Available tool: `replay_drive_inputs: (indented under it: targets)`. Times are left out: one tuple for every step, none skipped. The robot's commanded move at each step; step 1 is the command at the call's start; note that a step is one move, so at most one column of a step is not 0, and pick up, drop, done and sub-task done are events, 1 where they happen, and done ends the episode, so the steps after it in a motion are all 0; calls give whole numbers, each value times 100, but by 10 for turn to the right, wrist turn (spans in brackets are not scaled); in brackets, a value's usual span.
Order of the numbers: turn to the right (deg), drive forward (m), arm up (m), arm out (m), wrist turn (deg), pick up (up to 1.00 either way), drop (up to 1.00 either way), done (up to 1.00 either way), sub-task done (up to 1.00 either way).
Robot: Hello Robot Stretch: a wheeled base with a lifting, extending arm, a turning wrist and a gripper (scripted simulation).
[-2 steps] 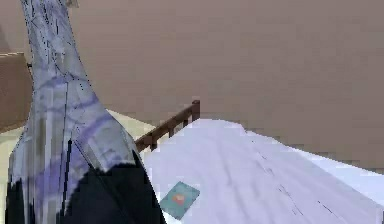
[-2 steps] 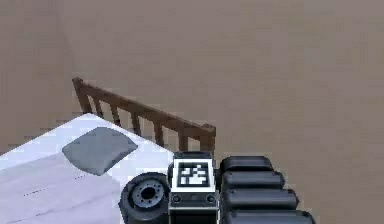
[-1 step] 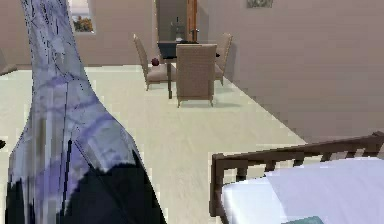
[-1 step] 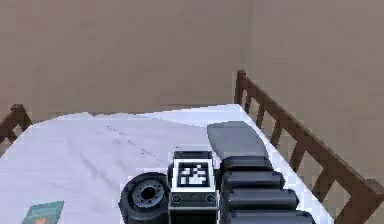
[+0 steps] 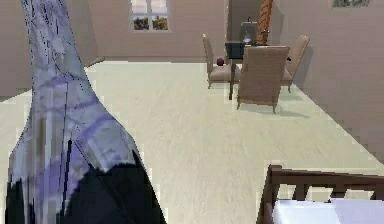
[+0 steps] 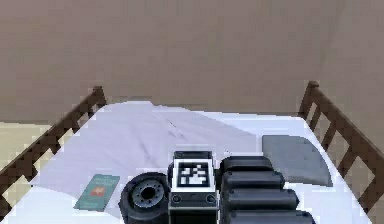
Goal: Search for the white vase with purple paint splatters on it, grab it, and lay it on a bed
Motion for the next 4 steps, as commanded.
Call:
replay_drive_inputs:
  targets:
    - [0, 0, 0, 48, 0, 0, 0, 0, 0]
    - [0, 0, 0, 0, 450, 0, 0, 0, 0]
    - [0, 0, 0, 0, 450, 0, 0, 0, 0]
    - [0, 0, 0, 0, 390, 0, 0, 0, 0]
